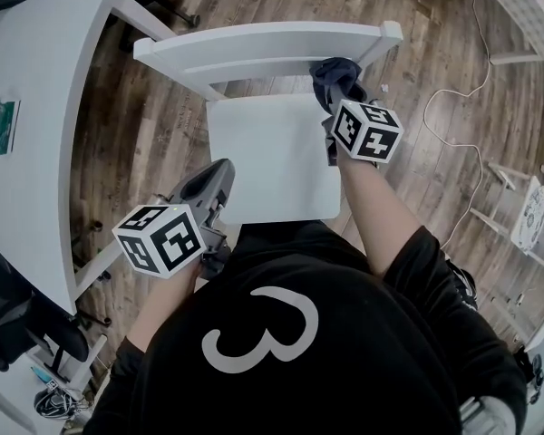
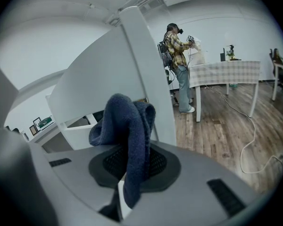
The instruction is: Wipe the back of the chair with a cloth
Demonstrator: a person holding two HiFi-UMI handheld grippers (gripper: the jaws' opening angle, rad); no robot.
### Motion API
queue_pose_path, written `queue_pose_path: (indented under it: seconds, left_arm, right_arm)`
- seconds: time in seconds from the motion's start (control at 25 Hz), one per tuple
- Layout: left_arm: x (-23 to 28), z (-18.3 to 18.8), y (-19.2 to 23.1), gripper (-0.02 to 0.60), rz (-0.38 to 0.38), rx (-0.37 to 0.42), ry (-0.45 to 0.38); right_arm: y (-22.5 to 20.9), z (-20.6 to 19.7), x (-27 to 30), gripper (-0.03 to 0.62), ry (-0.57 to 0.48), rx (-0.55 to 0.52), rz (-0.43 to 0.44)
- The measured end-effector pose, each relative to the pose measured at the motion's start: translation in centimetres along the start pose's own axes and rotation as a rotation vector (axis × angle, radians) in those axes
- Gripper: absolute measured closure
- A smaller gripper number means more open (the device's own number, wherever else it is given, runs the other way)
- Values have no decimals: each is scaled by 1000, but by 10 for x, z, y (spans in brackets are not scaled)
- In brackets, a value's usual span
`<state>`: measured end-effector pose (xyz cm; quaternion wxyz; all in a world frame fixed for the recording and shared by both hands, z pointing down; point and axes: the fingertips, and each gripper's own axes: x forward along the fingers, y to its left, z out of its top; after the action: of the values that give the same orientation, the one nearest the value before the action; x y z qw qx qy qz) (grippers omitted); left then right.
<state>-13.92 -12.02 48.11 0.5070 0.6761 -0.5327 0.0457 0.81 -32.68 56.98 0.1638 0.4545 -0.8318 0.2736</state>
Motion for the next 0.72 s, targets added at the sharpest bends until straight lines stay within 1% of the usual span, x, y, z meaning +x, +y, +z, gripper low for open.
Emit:
queue_pose_path:
  seconds: [0.16, 0.32, 0.4, 0.48, 0.6, 0.72]
  left_arm:
    - [-6, -1, -13, 568, 20, 9, -28]
    - [-20, -6, -16, 568, 63, -4, -72]
    - [-27, -11, -18, 568, 77, -20, -98]
    - [-34, -18, -19, 568, 90, -42, -118]
    - [-39, -26, -24, 568, 99, -60, -136]
    - [-39, -28, -38, 568, 69, -26, -131]
  right_arm:
    - [-19, 1, -5, 545, 3, 17, -13]
    - [-23, 1, -7, 545, 9, 5, 9]
    - [-25, 0, -13, 545, 13, 8, 37]
    - [-23, -4, -24, 545, 29, 2, 93]
    - [-11, -3, -53, 545, 41, 4, 225]
    - [4, 7, -92, 543, 9, 24, 344]
